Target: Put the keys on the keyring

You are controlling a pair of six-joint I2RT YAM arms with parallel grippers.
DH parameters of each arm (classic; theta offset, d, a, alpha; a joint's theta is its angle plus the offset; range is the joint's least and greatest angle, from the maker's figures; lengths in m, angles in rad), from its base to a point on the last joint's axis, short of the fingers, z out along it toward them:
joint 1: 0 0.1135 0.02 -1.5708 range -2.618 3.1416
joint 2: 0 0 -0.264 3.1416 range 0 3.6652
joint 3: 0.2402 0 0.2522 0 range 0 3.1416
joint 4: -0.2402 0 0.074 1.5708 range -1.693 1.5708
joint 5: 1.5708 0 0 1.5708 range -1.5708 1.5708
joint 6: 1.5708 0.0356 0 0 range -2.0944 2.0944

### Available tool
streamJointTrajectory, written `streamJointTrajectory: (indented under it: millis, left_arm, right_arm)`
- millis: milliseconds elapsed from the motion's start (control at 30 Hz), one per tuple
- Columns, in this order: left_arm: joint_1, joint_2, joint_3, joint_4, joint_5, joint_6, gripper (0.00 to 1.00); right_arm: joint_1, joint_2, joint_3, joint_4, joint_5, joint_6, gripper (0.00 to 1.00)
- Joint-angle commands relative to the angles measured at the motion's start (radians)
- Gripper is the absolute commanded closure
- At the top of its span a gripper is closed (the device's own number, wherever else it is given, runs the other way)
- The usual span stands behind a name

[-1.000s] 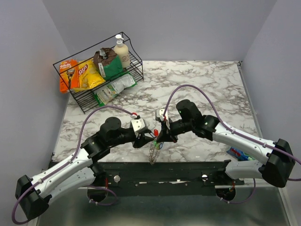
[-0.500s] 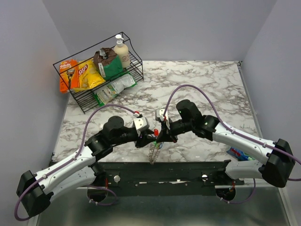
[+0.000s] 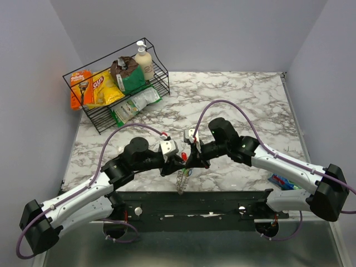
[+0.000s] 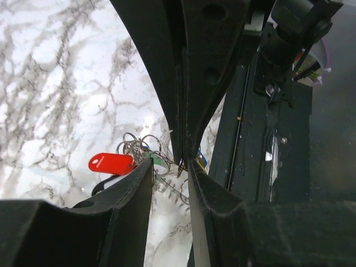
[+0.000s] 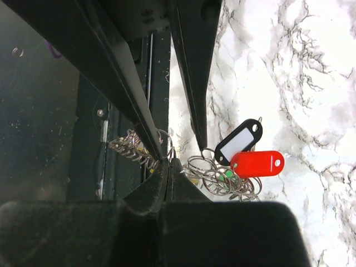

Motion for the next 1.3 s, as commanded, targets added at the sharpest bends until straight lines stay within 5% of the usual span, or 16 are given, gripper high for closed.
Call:
streamJointTrajectory:
  millis: [0,167,533,1000,1200,1267]
  left_arm:
    - [-0.010,0.064,0.045,-0.046,0.065,0.010,0.63]
    - [-0.021,0.078,0.056,-0.075,0.050,0.020,0.73]
    - [-0.030,0.055,0.094,-0.175,0.005,0.057,0.71]
    - [-0.030,0.082,0.071,-0.092,0.011,0.048,0.78]
    - [-0.030,0.099,0.074,-0.083,0.005,0.062,1.00]
    - [-0.030,0.107,0.075,-0.083,0.005,0.062,1.00]
  right_arm:
    - [0.006,-0.021,0.001,0.046,-0.028,0.000,1.00]
    - [0.008,-0.020,-0.002,0.046,-0.028,0.000,1.00]
    - [0.008,-0.020,-0.001,0.049,-0.035,-0.002,1.00]
    - [0.008,-0.023,-0.002,0.049,-0.040,0.001,1.00]
    - [0.006,-0.021,-0.001,0.049,-0.049,0.001,1.00]
    - [0.008,-0.023,-0.002,0.049,-0.048,0.001,1.00]
